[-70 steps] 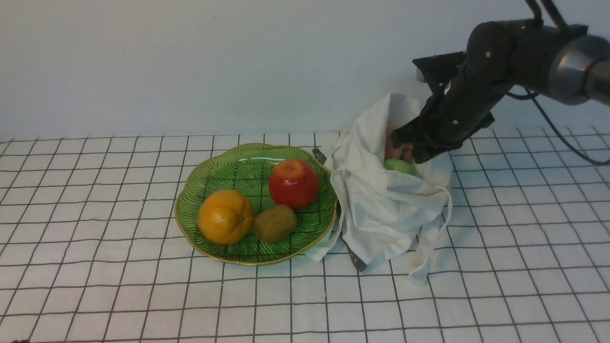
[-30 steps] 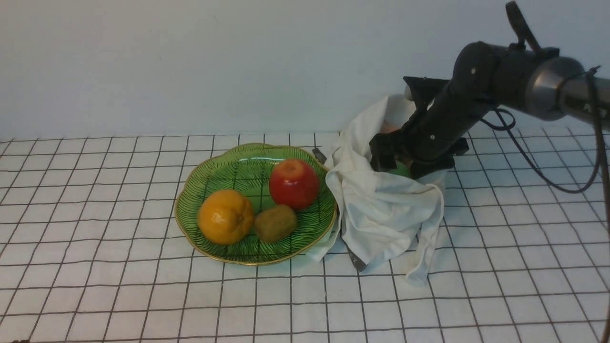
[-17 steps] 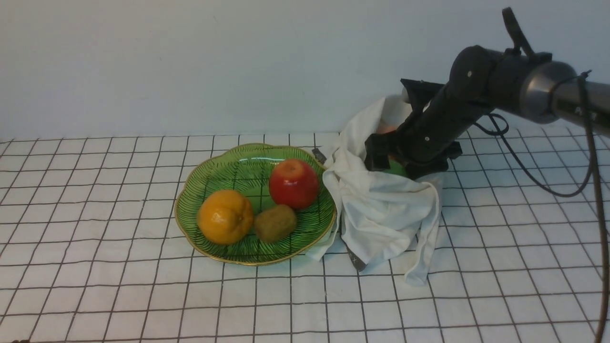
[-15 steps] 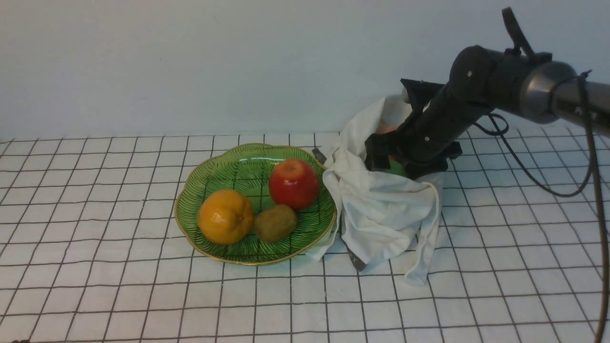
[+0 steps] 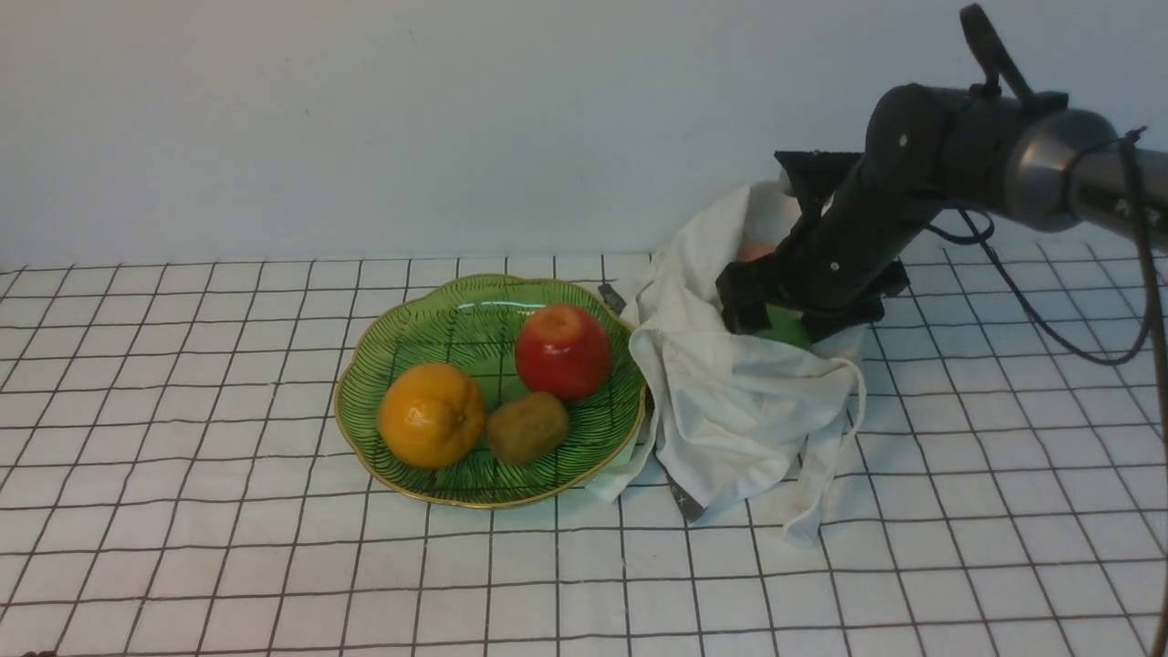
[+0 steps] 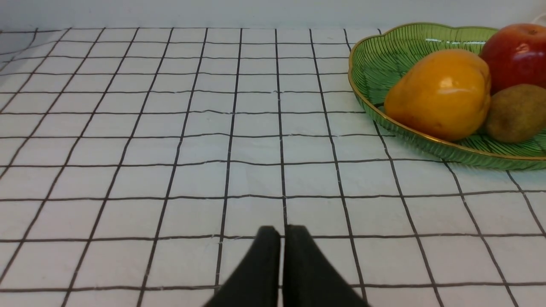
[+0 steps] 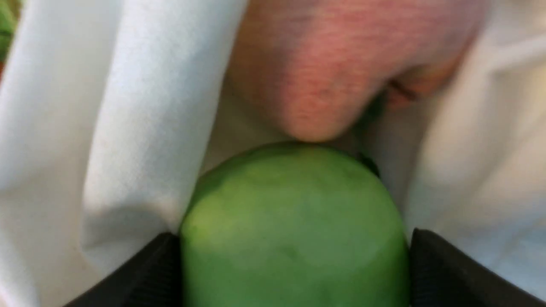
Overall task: Take the fruit out of the bag on the white checkered tablecloth and place them on the plate.
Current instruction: 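Reach into the cloth bag and grasp a fruit inside it with the right gripper, then move the fruit from the bag and place it onto the plate with the right gripper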
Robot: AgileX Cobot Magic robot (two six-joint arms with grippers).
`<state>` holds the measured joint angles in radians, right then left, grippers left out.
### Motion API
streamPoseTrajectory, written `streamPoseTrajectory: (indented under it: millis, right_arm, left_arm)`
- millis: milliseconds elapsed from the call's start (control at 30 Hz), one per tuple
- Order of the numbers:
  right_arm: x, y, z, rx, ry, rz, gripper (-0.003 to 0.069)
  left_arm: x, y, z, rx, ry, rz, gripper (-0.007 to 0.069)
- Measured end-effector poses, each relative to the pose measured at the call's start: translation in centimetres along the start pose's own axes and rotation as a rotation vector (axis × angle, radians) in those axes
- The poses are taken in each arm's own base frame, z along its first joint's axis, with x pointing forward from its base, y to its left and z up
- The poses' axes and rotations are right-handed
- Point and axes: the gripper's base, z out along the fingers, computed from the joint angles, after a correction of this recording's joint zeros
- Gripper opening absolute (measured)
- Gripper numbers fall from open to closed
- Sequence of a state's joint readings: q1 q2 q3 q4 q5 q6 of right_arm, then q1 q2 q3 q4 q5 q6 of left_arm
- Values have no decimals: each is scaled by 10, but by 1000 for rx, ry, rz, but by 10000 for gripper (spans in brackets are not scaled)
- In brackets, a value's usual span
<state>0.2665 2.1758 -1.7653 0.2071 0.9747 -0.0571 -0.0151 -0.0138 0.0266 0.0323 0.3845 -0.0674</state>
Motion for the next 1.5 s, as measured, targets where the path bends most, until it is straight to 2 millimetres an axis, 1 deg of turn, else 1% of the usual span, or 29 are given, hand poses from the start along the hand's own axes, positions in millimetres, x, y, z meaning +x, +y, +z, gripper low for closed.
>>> streamPoseTrajectory:
  millis: [100,233,300,333,367,433,467,533,633,667,700,767,800,867,900,933,967,1000,1033,1133,1200,1267,1300,1333,1467,1500]
  right_arm:
    - [-1,-2,-14,41,-16,-21,620]
    - [-6,-1,-41,75,-68,-52,620]
    - [-8,0,-52,80,-90,-58,620]
    - [-8,0,-53,82,-92,-60,620]
    - [-10,2,-62,83,-107,-63,620]
    - [-12,3,-70,82,-121,-65,620]
    - [-14,5,-83,80,-140,-68,620]
    - [-16,8,-98,76,-164,-74,620]
    - [-16,16,-125,32,-213,-84,619]
    - [-16,18,-131,13,-223,-89,619]
    - [-15,24,-138,-41,-235,-93,619]
    - [-14,35,-142,-110,-241,-111,619]
    - [-14,42,-142,-155,-242,-117,619]
    - [-14,56,-134,-234,-236,-144,618]
    - [-15,66,-122,-280,-226,-153,618]
    - [-15,73,-115,-308,-221,-161,618]
    - [-15,79,-103,-332,-204,-161,618]
    - [-14,90,-84,-365,-181,-174,618]
    - [-12,97,-71,-384,-163,-184,618]
    - [-7,116,-39,-409,-129,-232,618]
    - [-3,127,-23,-410,-131,-295,618]
    - [-2,131,-15,-406,-141,-329,618]
    - [-1,138,-8,-399,-168,-381,618]
    - [-2,140,-6,-397,-181,-397,620]
    - [-4,141,-5,-387,-219,-415,678]
    - [-4,141,-5,-387,-219,-415,678]
  left_arm:
    - [0,0,0,0,0,0,-5]
    - [0,0,0,0,0,0,-5]
    - [0,0,0,0,0,0,-5]
    - [0,0,0,0,0,0,-5]
    - [0,0,0,0,0,0,-5]
    - [0,0,0,0,0,0,-5]
    - [0,0,0,0,0,0,-5]
    - [0,0,0,0,0,0,-5]
    - [0,0,0,0,0,0,-5]
    - [0,0,0,0,0,0,-5]
    - [0,0,0,0,0,0,-5]
    - [0,0,0,0,0,0,-5]
    - [0,0,0,0,0,0,-5]
    - [0,0,0,0,0,0,-5]
    - [0,0,0,0,0,0,-5]
    - [0,0,0,0,0,0,-5]
    - [0,0,0,0,0,0,-5]
    - [0,0,0,0,0,0,-5]
    - [0,0,0,0,0,0,-5]
    - [0,0,0,0,0,0,-5]
    - [0,0,0,0,0,0,-5]
    - [0,0,0,0,0,0,-5]
    - [0,0,0,0,0,0,-5]
    - [0,0,0,0,0,0,-5]
    - [0,0,0,0,0,0,-5]
    - [0,0,0,0,0,0,-5]
